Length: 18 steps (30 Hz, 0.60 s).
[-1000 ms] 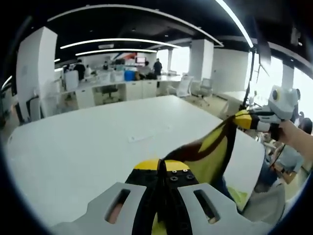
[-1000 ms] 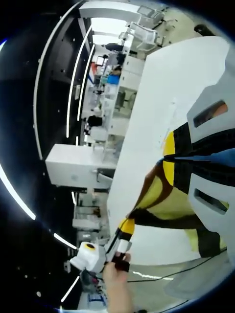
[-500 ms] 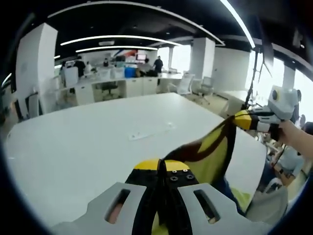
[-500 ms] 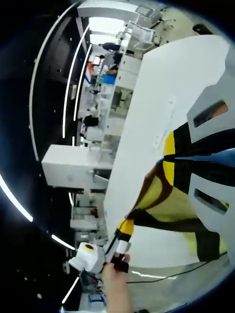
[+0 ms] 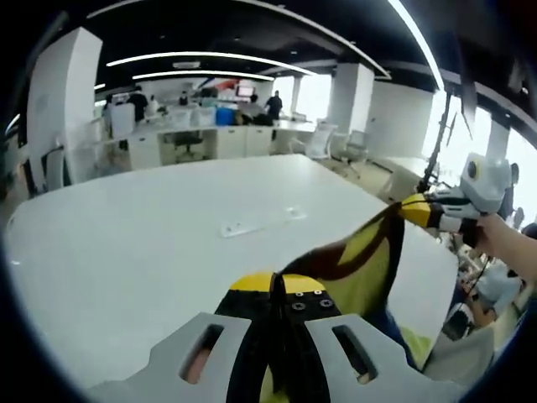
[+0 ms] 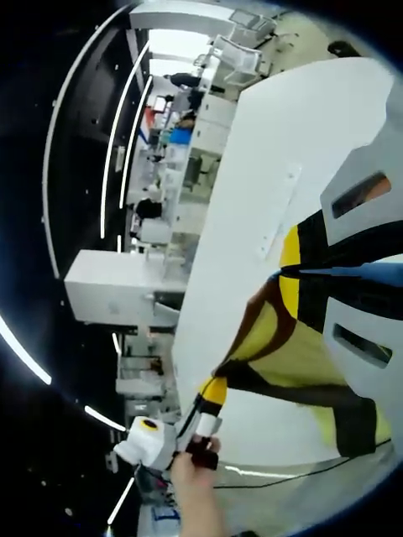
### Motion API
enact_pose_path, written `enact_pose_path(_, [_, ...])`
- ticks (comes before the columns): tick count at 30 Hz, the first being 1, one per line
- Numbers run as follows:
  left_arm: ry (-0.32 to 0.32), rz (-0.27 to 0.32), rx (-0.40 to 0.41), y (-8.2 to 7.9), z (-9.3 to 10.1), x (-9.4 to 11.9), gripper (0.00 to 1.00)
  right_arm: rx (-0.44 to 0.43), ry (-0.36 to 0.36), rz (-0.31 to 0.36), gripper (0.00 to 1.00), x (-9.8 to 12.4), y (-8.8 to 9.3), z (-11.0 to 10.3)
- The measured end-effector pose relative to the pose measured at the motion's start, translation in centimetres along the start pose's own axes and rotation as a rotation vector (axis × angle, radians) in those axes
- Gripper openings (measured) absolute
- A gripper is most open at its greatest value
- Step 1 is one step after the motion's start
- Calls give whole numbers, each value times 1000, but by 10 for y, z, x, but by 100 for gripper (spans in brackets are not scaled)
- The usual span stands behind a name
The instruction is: Fold the garment on the visible template until the final outline fits inside the template.
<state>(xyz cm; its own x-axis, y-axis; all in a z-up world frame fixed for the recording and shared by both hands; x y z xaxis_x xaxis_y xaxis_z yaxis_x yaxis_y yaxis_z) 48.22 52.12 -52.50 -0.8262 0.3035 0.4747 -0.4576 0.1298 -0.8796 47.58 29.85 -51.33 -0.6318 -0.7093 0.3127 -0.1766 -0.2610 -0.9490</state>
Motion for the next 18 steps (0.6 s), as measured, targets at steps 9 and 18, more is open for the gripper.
enact_pose_path(9, [1,-12,22,2,-4,-9,0,0,-4,-14,1,-11,3,7])
enact_pose_path(18, [5,-30,35,8,-7,-20,0,-9,-2,-43,1,-20,14,13])
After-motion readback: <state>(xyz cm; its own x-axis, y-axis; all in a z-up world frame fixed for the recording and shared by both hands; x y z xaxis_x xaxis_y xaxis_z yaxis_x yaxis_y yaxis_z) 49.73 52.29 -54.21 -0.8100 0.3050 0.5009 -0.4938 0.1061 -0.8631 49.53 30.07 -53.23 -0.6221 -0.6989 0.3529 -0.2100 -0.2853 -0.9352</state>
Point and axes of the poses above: the point that each gripper's makers call its tool centre point, and the gripper's own axes: x roughly backward along the fingers, z roughly to its right, y roughly out of its underside, the point moved 4 cm from there along x, roughly backward along the fingers, and after that the axes turned 13 degrees about -y, right-handed, at the moved point
